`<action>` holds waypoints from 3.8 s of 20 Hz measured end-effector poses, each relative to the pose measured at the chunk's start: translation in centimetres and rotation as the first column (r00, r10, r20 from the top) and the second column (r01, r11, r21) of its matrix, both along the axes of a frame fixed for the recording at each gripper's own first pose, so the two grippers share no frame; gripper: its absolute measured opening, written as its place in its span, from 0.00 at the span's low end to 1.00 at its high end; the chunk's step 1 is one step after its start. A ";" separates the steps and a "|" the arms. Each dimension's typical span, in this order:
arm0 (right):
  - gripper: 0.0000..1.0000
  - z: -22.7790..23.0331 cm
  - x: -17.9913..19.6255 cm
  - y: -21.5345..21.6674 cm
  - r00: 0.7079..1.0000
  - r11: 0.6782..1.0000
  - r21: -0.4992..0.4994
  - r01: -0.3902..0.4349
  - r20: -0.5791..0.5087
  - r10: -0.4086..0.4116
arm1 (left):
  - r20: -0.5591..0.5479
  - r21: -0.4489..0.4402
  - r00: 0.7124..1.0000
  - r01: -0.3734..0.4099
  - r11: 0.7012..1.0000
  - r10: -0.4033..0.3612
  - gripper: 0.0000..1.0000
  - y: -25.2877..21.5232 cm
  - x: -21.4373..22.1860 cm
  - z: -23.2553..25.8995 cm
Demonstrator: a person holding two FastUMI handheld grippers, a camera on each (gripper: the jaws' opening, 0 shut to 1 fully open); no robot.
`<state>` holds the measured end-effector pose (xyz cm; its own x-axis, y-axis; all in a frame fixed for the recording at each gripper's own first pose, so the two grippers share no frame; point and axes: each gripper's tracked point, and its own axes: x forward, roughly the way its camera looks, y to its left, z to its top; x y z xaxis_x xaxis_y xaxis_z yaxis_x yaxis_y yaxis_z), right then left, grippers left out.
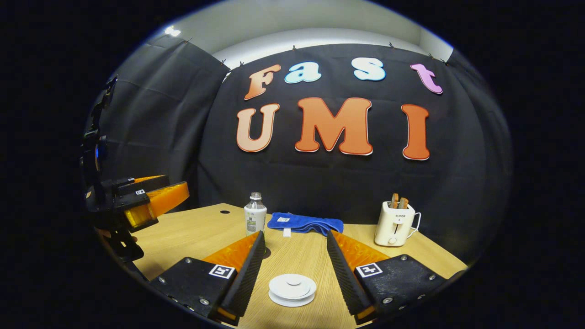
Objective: Open the teacup lid with one hand, grasp the water bottle and pour water into the teacup with the other hand; after pouring, place the water bottle on the coaster and then close the teacup lid.
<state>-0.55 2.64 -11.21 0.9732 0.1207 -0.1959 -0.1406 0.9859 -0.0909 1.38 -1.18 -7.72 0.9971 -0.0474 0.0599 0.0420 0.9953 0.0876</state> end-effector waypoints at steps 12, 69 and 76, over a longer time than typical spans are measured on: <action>0.89 4.3 -0.8 -2.5 0.996 0.997 0.020 0.073 0.052 -0.074 | -0.001 -0.035 0.993 -0.116 0.993 0.116 0.97 3.0 -2.0 4.9; 0.91 6.8 -1.3 -2.7 0.987 0.995 0.005 0.100 0.122 -0.100 | 0.002 0.100 0.995 -0.095 0.990 0.095 0.99 0.1 -2.3 4.6; 0.91 6.7 -1.3 -2.5 0.988 0.996 0.006 0.094 0.121 -0.094 | 0.006 0.100 0.995 -0.100 0.990 0.100 1.00 0.2 -2.3 4.6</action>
<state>-1.82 0.19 -4.48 0.9968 0.0278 -0.0755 -0.0354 0.9942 -0.1013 -0.95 -0.96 -3.17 0.9970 0.0464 0.0611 -0.0572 0.9806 0.1874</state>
